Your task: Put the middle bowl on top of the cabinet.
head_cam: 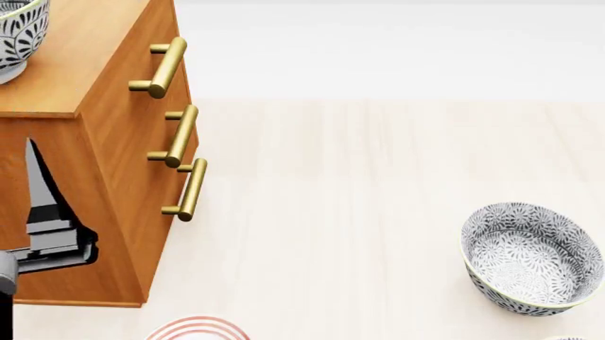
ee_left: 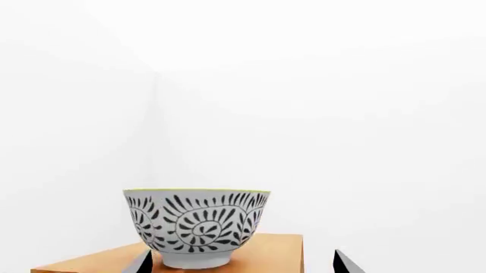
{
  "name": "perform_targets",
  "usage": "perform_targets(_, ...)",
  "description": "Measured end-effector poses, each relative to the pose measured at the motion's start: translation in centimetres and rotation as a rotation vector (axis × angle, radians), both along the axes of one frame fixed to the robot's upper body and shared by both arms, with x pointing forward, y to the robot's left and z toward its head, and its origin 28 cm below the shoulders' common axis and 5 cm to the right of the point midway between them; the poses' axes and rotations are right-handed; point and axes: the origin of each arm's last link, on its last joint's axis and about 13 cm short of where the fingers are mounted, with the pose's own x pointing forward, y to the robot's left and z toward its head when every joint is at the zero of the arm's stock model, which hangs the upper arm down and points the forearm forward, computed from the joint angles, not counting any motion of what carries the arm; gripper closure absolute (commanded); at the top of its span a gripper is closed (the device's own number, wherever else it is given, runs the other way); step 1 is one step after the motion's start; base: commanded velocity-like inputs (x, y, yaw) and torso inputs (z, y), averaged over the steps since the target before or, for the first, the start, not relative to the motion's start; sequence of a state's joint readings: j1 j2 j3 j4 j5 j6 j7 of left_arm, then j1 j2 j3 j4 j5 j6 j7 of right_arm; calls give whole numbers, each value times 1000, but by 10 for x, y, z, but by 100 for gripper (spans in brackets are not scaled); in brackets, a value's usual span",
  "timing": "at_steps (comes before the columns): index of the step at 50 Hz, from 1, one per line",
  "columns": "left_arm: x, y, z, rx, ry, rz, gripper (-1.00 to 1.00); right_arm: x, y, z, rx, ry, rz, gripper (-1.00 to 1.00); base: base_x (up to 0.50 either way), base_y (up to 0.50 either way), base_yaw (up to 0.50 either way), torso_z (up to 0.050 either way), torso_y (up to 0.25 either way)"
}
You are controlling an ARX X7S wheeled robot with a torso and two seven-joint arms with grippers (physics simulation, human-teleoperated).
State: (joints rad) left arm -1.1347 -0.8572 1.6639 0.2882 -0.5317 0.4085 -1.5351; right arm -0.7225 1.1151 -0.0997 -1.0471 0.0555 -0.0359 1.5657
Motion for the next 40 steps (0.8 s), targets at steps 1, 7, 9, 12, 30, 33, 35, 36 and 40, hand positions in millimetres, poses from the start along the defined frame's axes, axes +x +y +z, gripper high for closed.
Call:
perform_targets(1, -1, 0, -3, 4, 2, -3, -100, 0, 0, 0, 0, 0, 0, -100, 0, 0, 0, 0, 0)
perform_targets(7, -6, 3, -23, 26, 17, -13, -100, 0, 0, 0, -1, 0, 0, -100, 0, 0, 0, 0, 0)
perform_targets(9, -7, 5, -30, 31, 24, -15, -100, 0, 0, 0, -2, 1, 0, -100, 0, 0, 0, 0, 0)
perform_targets(12, -9, 6, -40, 38, 34, -18, -100, 0, 0, 0, -3, 2, 1, -100, 0, 0, 0, 0, 0)
perform_targets(30, -26, 19, -92, 70, 70, -36, -100, 1, 0, 0, -9, 9, 5, -100, 0, 0, 0, 0, 0)
perform_targets(33, -32, 21, -98, 79, 73, -45, -100, 2, 0, 0, -10, 10, 6, -100, 0, 0, 0, 0, 0)
perform_targets(35, -37, 22, -103, 85, 75, -52, -100, 2, -1, 0, -11, 11, 7, -100, 0, 0, 0, 0, 0)
perform_targets(36, -40, 23, -104, 88, 76, -56, -100, 2, -1, 0, -11, 12, 7, -100, 0, 0, 0, 0, 0)
perform_targets(40, -50, 28, -110, 96, 77, -69, -100, 3, -1, 0, -13, 13, 9, -100, 0, 0, 0, 0, 0)
